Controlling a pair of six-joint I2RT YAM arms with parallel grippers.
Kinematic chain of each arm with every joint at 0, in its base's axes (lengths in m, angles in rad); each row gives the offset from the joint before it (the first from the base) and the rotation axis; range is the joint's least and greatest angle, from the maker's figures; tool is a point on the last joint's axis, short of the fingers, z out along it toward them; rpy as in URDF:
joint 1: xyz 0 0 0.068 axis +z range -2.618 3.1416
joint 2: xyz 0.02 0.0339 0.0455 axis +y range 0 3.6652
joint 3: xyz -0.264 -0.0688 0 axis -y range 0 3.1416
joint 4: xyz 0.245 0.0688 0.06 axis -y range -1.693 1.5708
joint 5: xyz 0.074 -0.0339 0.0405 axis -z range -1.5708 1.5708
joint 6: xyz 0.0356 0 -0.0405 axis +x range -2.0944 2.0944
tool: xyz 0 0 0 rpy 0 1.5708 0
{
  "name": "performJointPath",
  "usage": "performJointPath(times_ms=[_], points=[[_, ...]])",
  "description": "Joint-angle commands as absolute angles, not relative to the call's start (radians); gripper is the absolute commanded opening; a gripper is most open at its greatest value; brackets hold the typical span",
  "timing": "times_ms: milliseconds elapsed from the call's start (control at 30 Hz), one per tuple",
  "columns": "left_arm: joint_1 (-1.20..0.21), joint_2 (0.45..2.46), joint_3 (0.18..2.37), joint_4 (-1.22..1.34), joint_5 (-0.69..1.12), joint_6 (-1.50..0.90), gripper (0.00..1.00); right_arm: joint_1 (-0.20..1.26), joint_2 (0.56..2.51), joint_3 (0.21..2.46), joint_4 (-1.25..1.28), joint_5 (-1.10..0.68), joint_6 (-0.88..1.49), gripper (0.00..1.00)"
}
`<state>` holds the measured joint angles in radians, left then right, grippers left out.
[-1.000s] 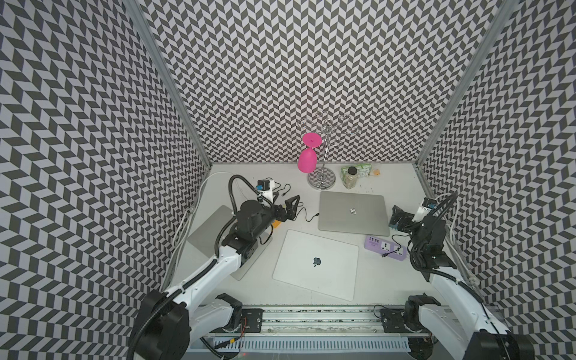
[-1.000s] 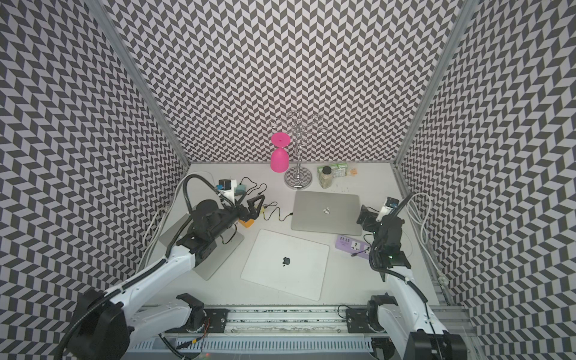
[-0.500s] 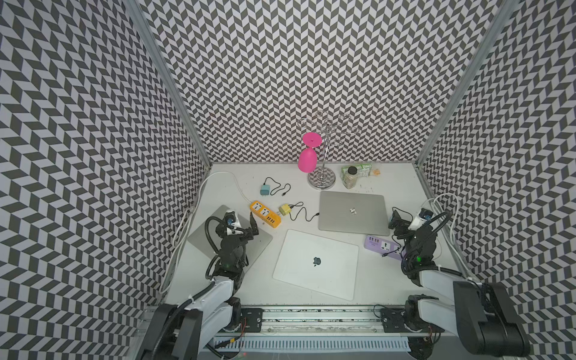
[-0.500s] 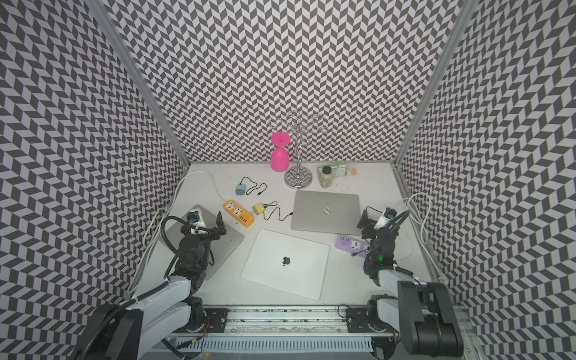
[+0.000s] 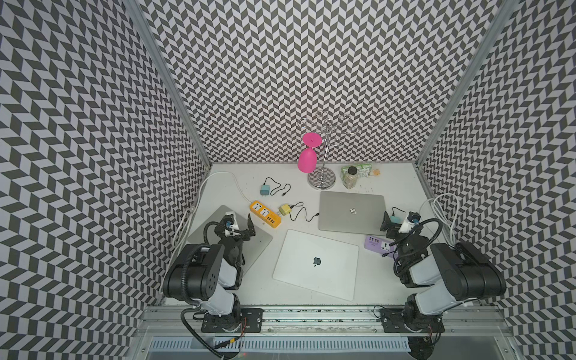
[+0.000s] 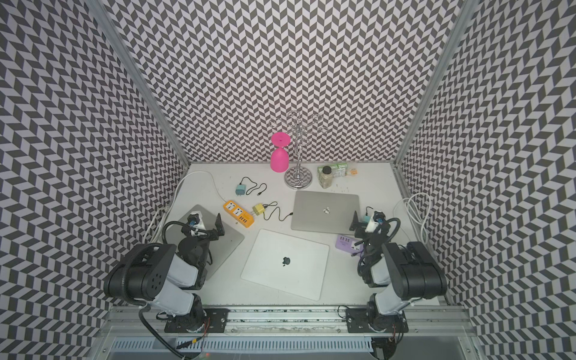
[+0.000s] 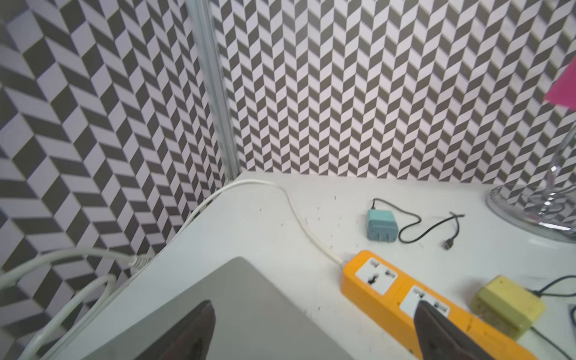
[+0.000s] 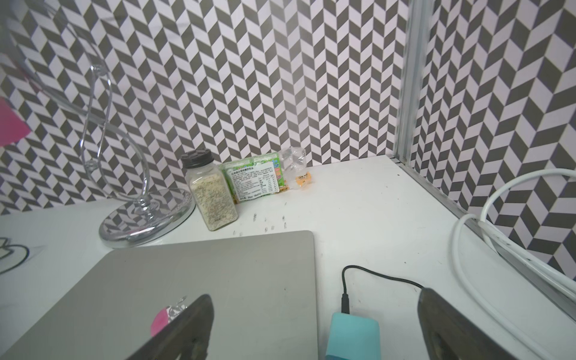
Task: Unplug the laptop charger
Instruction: Reset both arms
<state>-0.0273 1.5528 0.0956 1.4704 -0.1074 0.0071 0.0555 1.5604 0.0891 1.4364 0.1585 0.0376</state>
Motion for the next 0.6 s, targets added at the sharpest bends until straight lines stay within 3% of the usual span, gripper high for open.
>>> performJointPath(times_ms=[0,67,133,233,567], points=[[-0.017,1.574,0.228,1.333,-0.039,0.012,0.99,0.066,1.537,0.165,1.413,0.13,-0.021,0.99],[-0.011,1.539,0.268,1.208,-0.03,0.0,0.99,0.066,1.545,0.19,1.373,0.134,-0.02,0.99],[-0.009,1.571,0.24,1.316,-0.033,0.004,0.99,0.066,1.565,0.202,1.384,0.151,-0.012,0.99],[-0.012,1.547,0.267,1.222,-0.035,0.004,1.0,0.064,1.565,0.213,1.355,0.161,-0.003,0.99],[-0.009,1.561,0.264,1.247,-0.031,0.005,1.0,0.063,1.571,0.212,1.371,0.164,-0.002,0.99]])
